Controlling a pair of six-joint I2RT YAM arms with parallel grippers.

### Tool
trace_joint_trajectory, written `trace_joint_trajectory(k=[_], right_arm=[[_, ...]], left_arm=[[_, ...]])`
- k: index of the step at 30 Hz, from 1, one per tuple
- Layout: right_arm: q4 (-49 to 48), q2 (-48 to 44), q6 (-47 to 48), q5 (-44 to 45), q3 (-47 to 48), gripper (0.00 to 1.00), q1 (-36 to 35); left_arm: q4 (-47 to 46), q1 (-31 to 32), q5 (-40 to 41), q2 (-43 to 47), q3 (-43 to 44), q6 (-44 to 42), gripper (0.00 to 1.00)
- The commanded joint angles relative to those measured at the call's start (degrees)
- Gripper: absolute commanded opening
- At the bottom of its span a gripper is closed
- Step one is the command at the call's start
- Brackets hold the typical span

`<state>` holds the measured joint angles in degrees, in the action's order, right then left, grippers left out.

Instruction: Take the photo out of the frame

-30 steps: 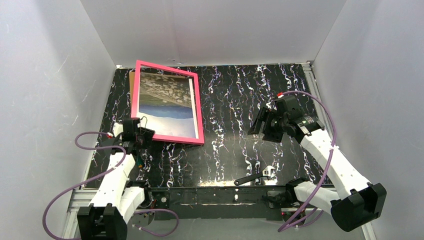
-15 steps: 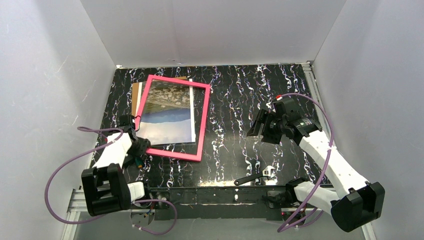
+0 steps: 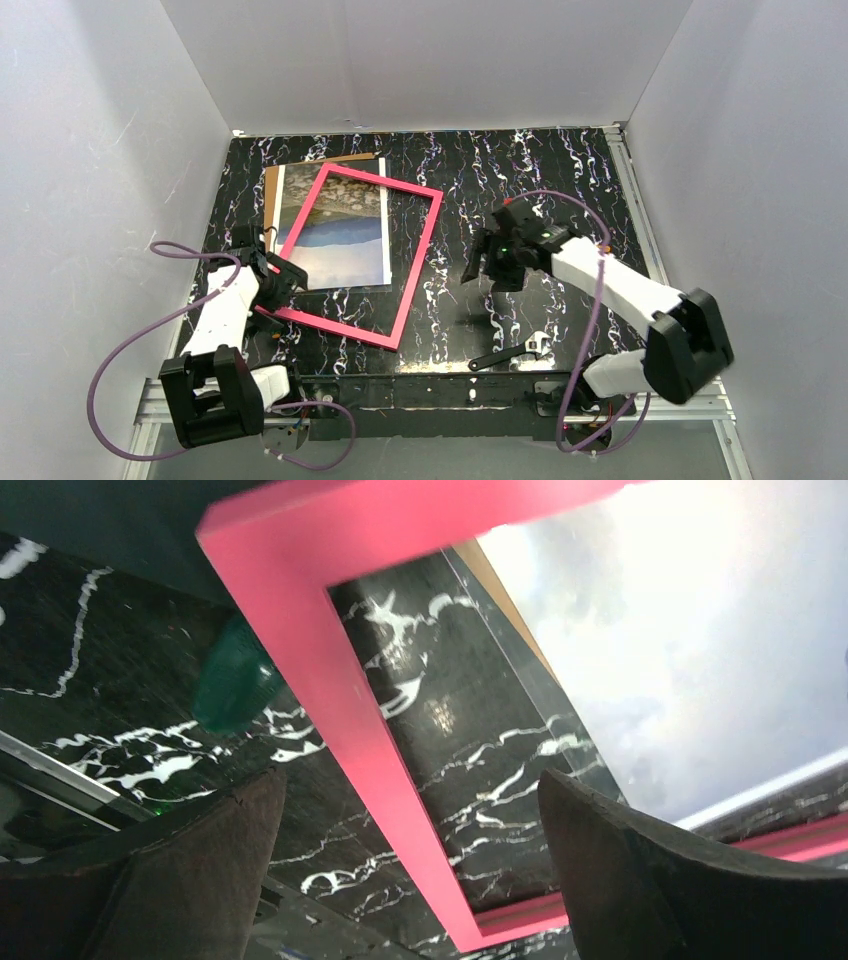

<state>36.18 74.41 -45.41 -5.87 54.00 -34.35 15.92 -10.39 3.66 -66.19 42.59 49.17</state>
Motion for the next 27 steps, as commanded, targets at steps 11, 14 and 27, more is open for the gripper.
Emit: trace_joint_trajectory(k=[11,14,27], right_arm=[[-7.06,28.94,-13.27,5.57,20.01,0.81,-17.11],[-8.10,33.08,-13.52,4.67,21.87,0.81,-17.94],[-2.32,40.72,-15.55,8.69,28.13,0.46,-21.79]], left_arm=[[14.30,11.73,-3.10,9.05,5.56,-13.06,0.98],[14.22,15.65,-2.94,9.30,6.58,-15.18,0.98],[15.82,21.81,-0.63,10.47,10.03,-19.48,0.98]])
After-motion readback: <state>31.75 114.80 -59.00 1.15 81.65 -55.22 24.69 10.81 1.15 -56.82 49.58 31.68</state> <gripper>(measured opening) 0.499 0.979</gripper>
